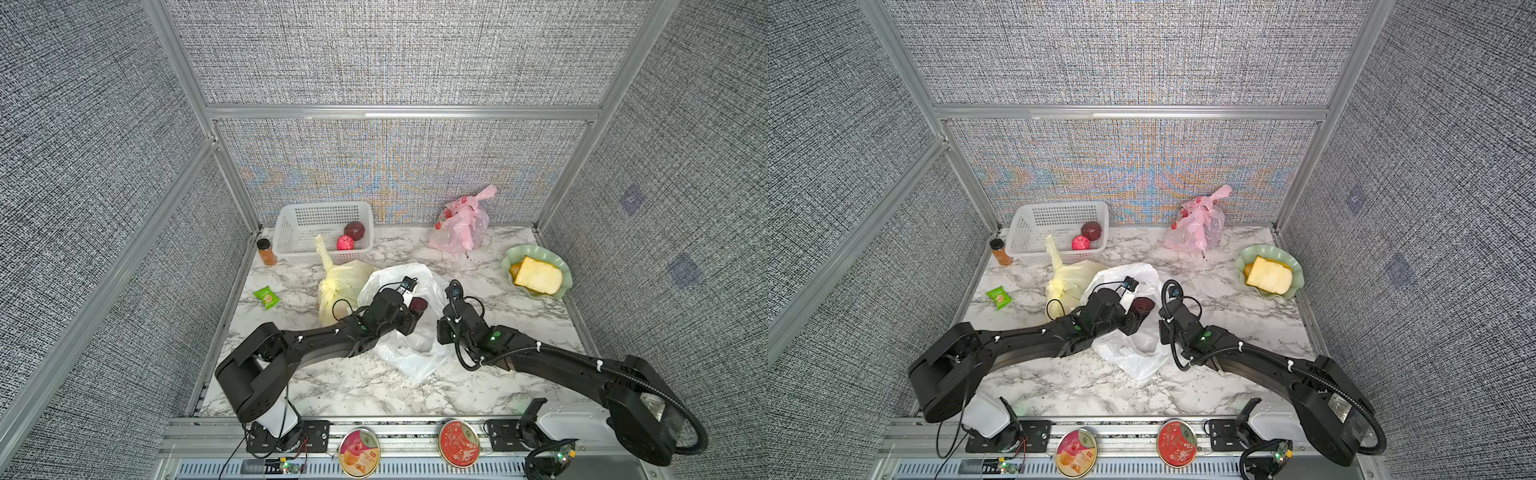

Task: Untie the knot of a plastic bag & take out the apple
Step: Pick up the apple from the plastic bag.

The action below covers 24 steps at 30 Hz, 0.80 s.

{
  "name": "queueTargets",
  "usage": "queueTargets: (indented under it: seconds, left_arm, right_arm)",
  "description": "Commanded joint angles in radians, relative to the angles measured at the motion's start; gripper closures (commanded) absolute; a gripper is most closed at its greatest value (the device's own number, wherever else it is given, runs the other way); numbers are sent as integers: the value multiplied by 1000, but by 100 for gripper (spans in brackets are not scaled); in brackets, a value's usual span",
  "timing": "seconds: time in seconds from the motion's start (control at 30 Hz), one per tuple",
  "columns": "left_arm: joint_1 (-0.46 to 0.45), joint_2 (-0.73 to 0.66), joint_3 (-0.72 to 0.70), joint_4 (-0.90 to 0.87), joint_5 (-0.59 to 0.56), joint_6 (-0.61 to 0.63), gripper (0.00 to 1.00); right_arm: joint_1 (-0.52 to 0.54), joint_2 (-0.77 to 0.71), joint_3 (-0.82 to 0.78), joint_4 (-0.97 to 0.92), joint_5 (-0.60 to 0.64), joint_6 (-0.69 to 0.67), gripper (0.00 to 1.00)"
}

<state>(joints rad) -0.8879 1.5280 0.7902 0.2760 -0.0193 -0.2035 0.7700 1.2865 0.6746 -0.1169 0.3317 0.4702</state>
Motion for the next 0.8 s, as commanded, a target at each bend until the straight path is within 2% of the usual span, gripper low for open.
queueTargets:
  seconds: [0.0,0.27,0.5,0.6,0.77]
  left_arm:
    - [2,-74,-12,-92,51,34,42]
    - [1,-248,-4,-269,18,61,41]
    - [7,-389,9,-269,-49,143,39]
    - [41,-390,68,-309,-89,156,39]
    - [165,-313,224,-388,-84,190,39]
  right_arm:
    - [-15,16,31,-33,20,0,100]
    - [-56,76,115,-51,8,-11,100]
    - [-64,106,124,-44,-15,-22,100]
    - [-66,97,109,-32,-22,-24,100]
    - [-67,79,76,5,-54,-34,100]
